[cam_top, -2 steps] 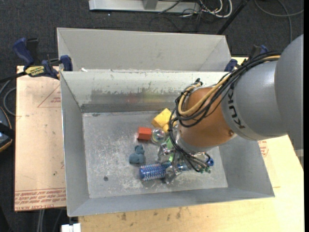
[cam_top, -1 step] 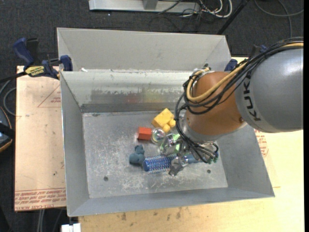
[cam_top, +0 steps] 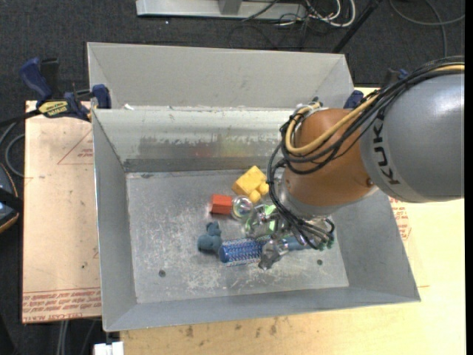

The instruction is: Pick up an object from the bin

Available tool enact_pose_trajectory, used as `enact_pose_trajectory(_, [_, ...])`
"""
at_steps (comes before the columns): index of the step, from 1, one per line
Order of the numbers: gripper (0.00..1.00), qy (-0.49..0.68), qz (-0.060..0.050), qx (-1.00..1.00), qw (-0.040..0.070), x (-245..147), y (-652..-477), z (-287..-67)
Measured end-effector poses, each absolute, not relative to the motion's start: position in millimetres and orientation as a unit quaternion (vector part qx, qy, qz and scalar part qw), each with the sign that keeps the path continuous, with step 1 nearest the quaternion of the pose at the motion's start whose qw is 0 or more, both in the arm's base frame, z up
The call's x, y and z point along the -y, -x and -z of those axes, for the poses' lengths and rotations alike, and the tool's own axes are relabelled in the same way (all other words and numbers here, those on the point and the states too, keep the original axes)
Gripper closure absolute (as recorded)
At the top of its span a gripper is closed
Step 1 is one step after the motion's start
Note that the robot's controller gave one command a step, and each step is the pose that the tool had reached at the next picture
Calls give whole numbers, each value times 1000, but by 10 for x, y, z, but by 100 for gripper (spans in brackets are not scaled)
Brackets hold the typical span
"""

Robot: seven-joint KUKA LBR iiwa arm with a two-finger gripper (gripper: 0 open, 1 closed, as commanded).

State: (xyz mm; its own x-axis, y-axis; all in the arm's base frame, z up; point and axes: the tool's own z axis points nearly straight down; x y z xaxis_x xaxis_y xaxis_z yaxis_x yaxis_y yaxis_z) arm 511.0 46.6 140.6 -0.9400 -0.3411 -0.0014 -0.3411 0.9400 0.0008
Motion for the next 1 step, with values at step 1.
enact_pose_trajectory(1, [100,173,0,-985,3,-475,-5123,-1924])
